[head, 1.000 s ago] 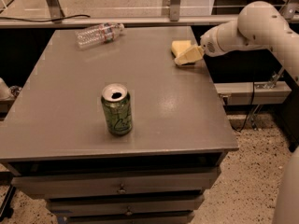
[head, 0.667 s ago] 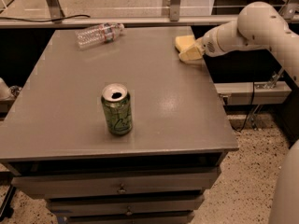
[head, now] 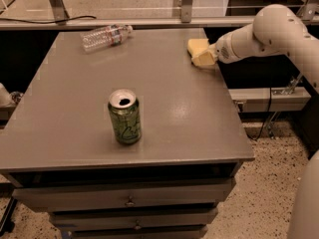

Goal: Pick sponge

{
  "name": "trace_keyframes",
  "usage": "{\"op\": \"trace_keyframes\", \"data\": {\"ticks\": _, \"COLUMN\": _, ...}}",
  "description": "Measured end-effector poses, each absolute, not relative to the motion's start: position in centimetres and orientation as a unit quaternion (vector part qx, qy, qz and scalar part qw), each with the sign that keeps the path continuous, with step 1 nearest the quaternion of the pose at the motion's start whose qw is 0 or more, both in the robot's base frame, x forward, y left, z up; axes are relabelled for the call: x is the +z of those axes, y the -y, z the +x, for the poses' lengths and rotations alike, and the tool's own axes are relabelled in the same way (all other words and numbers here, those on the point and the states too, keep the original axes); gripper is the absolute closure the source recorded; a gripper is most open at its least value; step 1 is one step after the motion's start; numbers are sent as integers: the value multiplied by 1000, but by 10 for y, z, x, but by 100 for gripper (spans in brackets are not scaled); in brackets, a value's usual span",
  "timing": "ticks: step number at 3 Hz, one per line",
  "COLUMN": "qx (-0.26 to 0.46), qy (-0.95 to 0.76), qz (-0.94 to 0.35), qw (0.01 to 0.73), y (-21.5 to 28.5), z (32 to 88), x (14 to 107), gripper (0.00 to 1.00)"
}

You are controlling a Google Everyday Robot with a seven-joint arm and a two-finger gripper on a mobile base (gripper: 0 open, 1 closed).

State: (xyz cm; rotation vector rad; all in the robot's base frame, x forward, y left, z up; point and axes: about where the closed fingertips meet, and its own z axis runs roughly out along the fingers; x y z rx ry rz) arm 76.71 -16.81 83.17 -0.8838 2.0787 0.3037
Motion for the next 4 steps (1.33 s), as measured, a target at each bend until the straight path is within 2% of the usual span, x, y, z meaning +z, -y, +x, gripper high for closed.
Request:
{"op": "trace_keyframes", "data": {"ticks": 1, "qx": 121, "qy": -829, "qz": -352, "qw": 418, "y": 168, "z": 767, "x": 834, "gripper": 100}}
{"op": "trace_keyframes", "data": {"ticks": 2, "qx": 121, "qy": -828, "qz": -352, "qw": 418, "y": 168, "z": 767, "x": 834, "gripper": 100}}
{"op": "trace_keyframes", "data": {"ticks": 4, "qx": 170, "qy": -768, "qz": -364, "qw": 498, "y": 142, "z": 742, "x": 961, "gripper": 100}}
